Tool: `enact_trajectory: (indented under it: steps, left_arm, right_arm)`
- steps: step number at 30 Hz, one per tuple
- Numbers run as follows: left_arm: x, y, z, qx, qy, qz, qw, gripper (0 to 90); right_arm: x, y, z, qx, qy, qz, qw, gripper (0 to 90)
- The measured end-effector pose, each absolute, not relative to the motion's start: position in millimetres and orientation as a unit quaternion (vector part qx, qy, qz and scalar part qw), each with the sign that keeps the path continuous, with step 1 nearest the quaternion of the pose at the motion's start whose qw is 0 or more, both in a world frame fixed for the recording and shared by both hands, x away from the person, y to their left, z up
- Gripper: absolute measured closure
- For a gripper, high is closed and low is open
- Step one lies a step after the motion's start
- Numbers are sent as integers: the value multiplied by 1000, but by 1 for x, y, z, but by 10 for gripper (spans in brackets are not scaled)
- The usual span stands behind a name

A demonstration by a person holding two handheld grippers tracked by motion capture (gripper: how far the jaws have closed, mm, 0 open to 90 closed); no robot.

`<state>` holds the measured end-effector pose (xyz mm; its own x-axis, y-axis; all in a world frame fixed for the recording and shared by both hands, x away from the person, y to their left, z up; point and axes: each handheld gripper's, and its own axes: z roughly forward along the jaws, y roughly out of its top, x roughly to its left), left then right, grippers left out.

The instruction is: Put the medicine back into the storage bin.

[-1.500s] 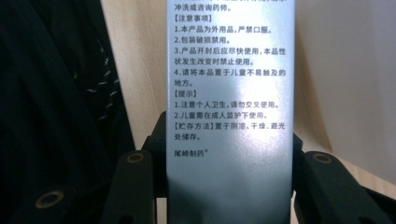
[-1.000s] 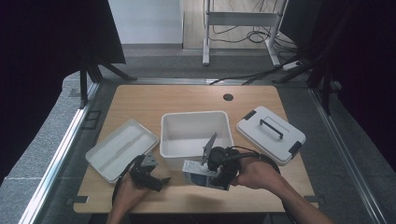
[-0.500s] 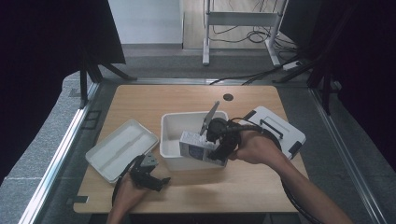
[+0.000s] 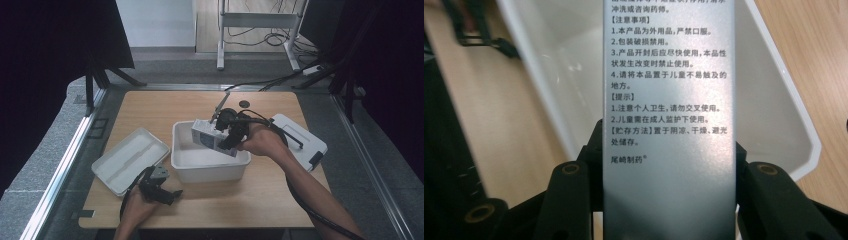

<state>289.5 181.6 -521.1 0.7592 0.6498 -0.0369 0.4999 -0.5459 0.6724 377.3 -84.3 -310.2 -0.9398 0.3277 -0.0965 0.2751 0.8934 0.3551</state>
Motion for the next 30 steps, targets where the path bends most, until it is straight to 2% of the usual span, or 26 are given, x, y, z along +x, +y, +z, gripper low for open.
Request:
enact_trajectory:
  steps: [5, 20, 30]
  left_arm:
    - [289, 180, -521, 878, 322, 104, 340, 0]
    - [289, 180, -522, 876, 323, 104, 341, 0]
    - [288, 180, -522, 876, 323, 105, 342, 0]
  right_arm:
    - [393, -84, -335, 173, 968, 161, 80, 561]
    - [413, -80, -404, 190, 971, 132, 66, 559]
    - [414, -72, -422, 184, 977, 100, 44, 517]
